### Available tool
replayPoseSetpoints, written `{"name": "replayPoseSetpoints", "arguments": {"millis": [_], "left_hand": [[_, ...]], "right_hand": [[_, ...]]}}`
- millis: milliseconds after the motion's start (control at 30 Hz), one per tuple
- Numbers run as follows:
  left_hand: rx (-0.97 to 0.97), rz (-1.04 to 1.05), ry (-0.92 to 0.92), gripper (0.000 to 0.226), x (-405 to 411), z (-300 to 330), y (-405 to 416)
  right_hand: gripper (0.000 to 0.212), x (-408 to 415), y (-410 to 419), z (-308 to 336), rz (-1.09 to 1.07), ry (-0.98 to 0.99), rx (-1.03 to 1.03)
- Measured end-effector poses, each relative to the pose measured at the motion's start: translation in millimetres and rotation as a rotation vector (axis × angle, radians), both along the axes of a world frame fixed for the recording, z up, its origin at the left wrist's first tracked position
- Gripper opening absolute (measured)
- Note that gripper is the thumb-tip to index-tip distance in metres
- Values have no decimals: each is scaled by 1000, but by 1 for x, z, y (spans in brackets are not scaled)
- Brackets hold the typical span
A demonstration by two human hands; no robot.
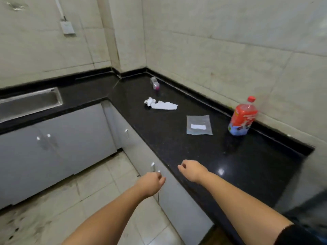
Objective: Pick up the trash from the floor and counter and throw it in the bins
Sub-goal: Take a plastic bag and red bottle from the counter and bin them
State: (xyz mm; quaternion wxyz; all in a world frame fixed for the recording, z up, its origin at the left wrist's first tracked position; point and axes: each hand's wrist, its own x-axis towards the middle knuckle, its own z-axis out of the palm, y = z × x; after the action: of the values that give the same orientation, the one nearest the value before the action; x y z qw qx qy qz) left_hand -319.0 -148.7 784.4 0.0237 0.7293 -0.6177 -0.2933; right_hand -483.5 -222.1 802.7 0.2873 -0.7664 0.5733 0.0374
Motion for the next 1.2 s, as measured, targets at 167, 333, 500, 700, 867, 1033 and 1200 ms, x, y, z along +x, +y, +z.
{"name": "replayPoseSetpoints", "arguments": {"millis": [167,333,500,700,867,1033,1200], "left_hand": [[-51,-124,-4,38,-41,10,-77],[-133,-318,-71,31,-79,19,-155],[-163,-457,-94,34,-97,12,-252],[-200,-487,-93,46,-106,-4,-355],[-49,-574,-173,77,-107,-35,-401],[58,-652,-267,77,-112,-52,-415],[83,-563,-188,47,-126,-58,-401]], "right_hand": [[35,-65,-43,12,-161,-16,-82],[31,-115,-111,37,-292,10,-243],[25,-144,-197,70,-470,-20,-523],[58,-161,-286,85,-650,116,-688],[63,-166,-320,58,-775,182,-538],[52,-171,-326,47,-745,278,-613],[48,-170,-319,51,-704,340,-653]]}}
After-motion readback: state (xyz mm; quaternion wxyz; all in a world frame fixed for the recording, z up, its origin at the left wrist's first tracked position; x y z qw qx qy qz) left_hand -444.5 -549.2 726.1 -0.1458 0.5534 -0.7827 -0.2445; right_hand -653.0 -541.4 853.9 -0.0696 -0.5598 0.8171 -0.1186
